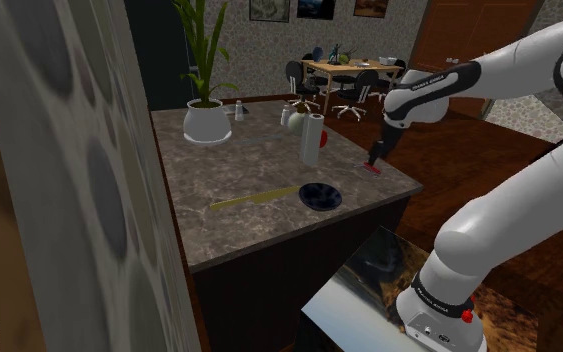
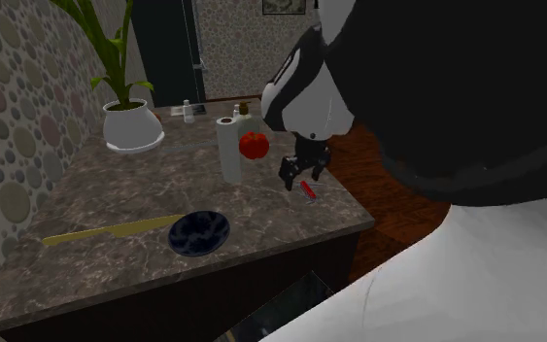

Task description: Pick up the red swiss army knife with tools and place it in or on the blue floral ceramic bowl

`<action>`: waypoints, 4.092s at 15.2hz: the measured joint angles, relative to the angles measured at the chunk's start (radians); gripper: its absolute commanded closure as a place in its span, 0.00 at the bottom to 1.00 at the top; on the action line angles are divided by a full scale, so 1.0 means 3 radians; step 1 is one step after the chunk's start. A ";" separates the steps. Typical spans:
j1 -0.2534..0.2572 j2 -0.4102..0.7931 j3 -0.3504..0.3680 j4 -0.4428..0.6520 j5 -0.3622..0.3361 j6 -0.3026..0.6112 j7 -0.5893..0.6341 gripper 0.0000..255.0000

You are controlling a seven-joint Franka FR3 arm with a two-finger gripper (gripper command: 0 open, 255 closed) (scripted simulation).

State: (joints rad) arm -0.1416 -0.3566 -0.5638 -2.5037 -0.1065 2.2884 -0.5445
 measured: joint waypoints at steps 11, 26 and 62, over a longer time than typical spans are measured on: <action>0.0176 0.0781 -0.0429 0.0129 0.0575 0.0578 -0.0652 0.00; 0.0187 0.0816 -0.0437 0.0095 0.0617 0.0640 -0.0682 1.00; 0.0091 -0.0528 0.0574 -0.0109 -0.0060 -0.0373 0.0757 1.00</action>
State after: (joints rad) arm -0.1144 -0.5148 -0.3915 -2.5365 -0.1246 2.1766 -0.3175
